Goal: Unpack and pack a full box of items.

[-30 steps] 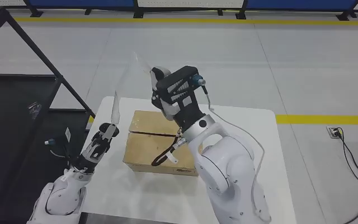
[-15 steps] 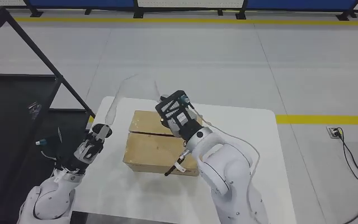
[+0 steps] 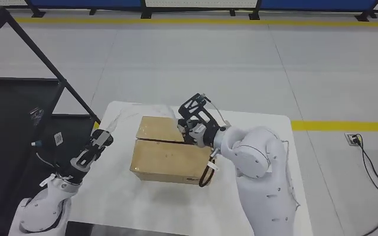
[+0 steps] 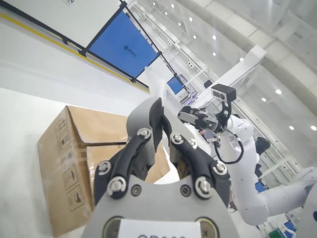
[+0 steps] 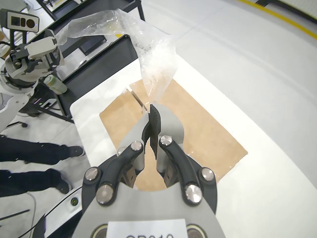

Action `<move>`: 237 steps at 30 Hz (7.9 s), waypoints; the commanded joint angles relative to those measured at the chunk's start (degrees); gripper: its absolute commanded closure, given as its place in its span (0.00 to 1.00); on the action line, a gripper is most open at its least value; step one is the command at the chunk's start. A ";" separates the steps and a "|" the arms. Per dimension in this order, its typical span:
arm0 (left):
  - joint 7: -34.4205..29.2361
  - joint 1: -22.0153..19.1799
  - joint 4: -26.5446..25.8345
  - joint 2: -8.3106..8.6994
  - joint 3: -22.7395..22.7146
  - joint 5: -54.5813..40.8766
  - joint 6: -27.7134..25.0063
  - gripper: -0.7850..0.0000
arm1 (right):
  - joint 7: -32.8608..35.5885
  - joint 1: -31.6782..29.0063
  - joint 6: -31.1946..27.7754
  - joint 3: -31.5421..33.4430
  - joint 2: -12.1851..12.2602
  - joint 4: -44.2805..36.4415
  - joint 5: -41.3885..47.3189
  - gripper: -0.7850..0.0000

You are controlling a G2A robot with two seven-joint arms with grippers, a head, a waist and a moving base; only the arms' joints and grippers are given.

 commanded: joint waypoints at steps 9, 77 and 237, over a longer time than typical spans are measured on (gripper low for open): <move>-6.13 -1.67 1.72 0.65 0.47 -6.57 3.99 1.00 | 9.57 7.72 0.88 4.21 2.85 11.40 18.26 1.00; -6.51 -6.96 19.33 1.62 5.28 -11.75 8.86 0.00 | -10.03 2.96 14.39 -10.77 11.49 0.19 8.01 1.00; -8.04 -23.26 24.66 -0.31 25.76 -11.86 10.62 0.00 | -14.47 2.58 18.71 -15.66 18.51 6.82 8.26 1.00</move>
